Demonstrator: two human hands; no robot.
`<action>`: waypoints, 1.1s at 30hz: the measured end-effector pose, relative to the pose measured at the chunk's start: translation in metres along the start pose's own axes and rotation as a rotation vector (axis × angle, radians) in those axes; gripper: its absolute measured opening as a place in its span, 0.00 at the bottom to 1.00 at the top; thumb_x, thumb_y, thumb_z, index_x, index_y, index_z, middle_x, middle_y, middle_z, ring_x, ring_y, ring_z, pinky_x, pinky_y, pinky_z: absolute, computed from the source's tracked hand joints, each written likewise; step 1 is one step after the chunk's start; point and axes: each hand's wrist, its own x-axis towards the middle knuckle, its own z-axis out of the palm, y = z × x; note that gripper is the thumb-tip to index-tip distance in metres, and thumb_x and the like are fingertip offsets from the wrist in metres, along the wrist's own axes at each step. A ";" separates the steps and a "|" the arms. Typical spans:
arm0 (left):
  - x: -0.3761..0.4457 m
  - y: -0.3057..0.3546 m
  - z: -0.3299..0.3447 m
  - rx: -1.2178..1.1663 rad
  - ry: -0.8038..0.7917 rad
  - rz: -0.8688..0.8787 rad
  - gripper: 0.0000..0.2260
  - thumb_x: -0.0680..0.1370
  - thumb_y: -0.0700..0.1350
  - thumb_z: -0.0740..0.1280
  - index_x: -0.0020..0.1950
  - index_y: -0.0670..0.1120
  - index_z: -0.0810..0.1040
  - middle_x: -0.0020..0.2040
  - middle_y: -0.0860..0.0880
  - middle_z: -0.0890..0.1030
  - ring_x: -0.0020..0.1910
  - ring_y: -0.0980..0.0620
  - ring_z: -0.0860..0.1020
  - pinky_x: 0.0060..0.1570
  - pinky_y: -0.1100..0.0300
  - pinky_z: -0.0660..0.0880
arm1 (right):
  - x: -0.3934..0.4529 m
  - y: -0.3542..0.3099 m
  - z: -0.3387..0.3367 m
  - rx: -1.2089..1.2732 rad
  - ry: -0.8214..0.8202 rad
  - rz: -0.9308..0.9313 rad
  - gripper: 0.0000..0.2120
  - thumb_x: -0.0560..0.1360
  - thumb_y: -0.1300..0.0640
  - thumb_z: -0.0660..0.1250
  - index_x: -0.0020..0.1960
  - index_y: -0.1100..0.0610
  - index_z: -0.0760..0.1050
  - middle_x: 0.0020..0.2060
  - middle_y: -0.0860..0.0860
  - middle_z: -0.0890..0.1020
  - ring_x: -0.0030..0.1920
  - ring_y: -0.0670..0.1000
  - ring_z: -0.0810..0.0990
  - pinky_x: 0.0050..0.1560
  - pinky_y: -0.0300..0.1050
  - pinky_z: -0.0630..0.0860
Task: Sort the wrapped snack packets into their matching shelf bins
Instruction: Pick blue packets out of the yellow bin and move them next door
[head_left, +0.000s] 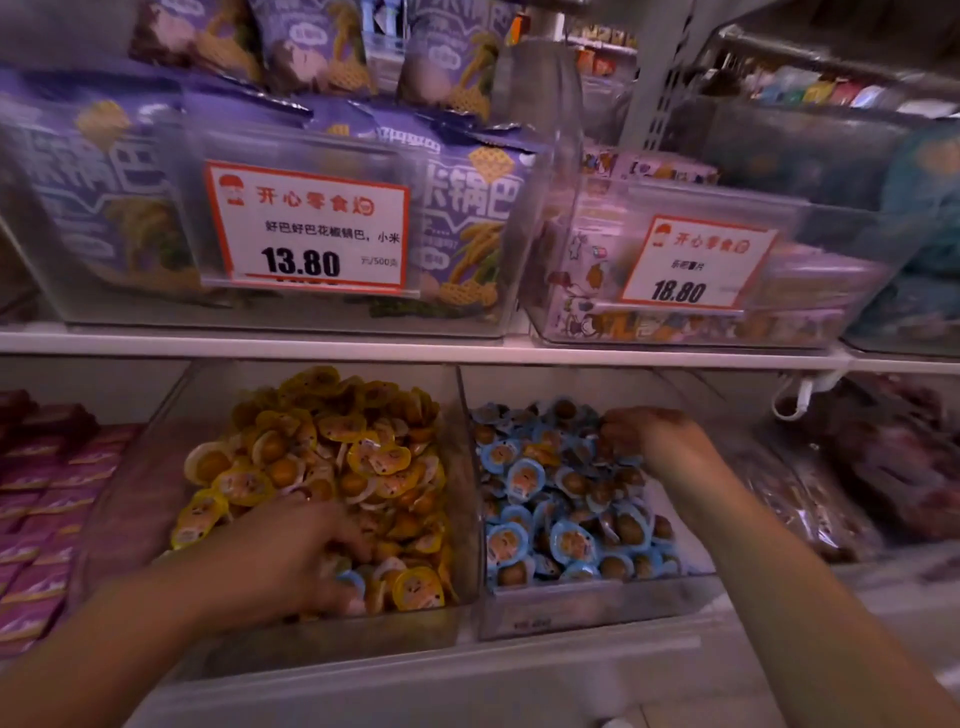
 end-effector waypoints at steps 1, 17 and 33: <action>0.002 -0.001 0.001 0.010 0.011 0.002 0.20 0.64 0.72 0.66 0.52 0.66 0.79 0.52 0.65 0.77 0.53 0.66 0.72 0.55 0.64 0.69 | 0.004 0.004 -0.002 -0.144 0.071 -0.079 0.08 0.78 0.58 0.65 0.51 0.57 0.83 0.52 0.58 0.85 0.45 0.50 0.81 0.43 0.40 0.77; 0.003 0.004 -0.002 -0.773 0.744 -0.105 0.08 0.77 0.41 0.70 0.52 0.54 0.79 0.40 0.54 0.83 0.32 0.57 0.82 0.33 0.70 0.74 | 0.022 0.004 0.043 -0.520 -0.055 -0.397 0.05 0.77 0.58 0.67 0.42 0.54 0.79 0.39 0.51 0.83 0.42 0.53 0.81 0.46 0.47 0.78; -0.090 -0.035 -0.028 -0.512 0.945 -0.189 0.14 0.73 0.45 0.75 0.49 0.60 0.73 0.49 0.63 0.81 0.49 0.65 0.79 0.49 0.63 0.77 | -0.101 -0.060 0.164 -0.455 -0.668 -0.725 0.17 0.80 0.61 0.60 0.59 0.42 0.80 0.46 0.43 0.85 0.45 0.45 0.81 0.48 0.43 0.79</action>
